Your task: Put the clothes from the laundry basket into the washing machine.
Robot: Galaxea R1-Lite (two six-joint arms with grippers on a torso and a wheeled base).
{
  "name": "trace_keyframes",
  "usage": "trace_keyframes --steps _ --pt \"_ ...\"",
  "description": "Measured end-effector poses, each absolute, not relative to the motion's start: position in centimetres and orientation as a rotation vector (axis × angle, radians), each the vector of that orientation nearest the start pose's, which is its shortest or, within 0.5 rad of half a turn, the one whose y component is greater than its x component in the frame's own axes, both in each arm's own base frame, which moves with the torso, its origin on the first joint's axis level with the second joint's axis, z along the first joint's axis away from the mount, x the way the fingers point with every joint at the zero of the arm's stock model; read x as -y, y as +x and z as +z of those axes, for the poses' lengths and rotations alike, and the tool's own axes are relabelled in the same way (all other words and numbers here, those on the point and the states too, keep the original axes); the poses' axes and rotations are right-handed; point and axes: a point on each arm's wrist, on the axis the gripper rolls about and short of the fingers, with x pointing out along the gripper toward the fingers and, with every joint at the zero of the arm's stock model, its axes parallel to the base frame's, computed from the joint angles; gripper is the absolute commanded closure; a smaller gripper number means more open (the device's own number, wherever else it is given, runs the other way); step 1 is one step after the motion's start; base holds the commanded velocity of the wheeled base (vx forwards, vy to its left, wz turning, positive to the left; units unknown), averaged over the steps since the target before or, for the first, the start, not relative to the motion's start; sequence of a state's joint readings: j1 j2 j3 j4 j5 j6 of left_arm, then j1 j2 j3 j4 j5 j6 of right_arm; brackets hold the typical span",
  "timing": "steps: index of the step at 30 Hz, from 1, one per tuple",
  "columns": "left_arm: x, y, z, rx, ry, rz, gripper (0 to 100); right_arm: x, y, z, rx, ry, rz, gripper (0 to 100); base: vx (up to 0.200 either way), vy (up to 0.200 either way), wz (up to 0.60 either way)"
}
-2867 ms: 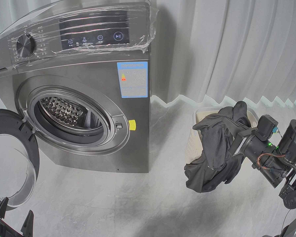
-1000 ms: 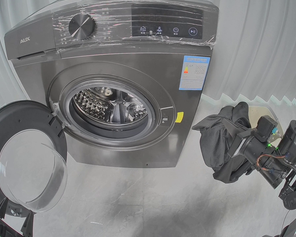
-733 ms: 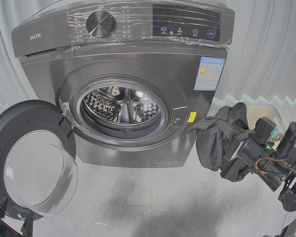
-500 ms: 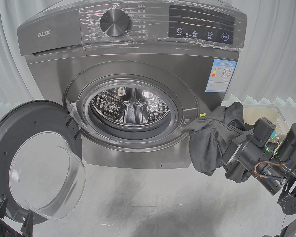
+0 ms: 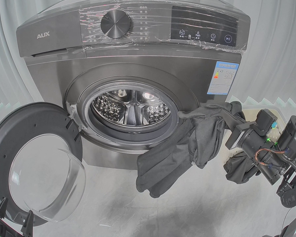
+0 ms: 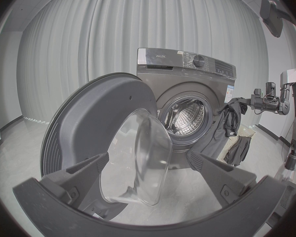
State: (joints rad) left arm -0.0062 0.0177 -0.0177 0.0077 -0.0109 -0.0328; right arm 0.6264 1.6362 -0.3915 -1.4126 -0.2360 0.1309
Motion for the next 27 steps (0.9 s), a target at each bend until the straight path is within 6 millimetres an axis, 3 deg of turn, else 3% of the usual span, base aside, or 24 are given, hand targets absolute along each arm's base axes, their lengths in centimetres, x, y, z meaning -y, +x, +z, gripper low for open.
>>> trace_keyframes --steps 8,17,27 --pt "0.01 -2.28 8.0 -0.008 -0.033 -0.017 0 -14.05 20.55 17.28 0.12 0.196 0.394 100 -0.15 0.0 0.0" --pt "0.01 -2.28 8.0 -0.008 -0.033 -0.016 0 -14.0 20.53 17.14 0.116 0.196 0.393 100 0.0 0.0 0.0" --pt "0.01 -2.28 8.0 -0.008 -0.031 -0.016 0 -14.04 20.49 16.81 0.102 0.197 0.399 100 0.0 0.18 0.0"
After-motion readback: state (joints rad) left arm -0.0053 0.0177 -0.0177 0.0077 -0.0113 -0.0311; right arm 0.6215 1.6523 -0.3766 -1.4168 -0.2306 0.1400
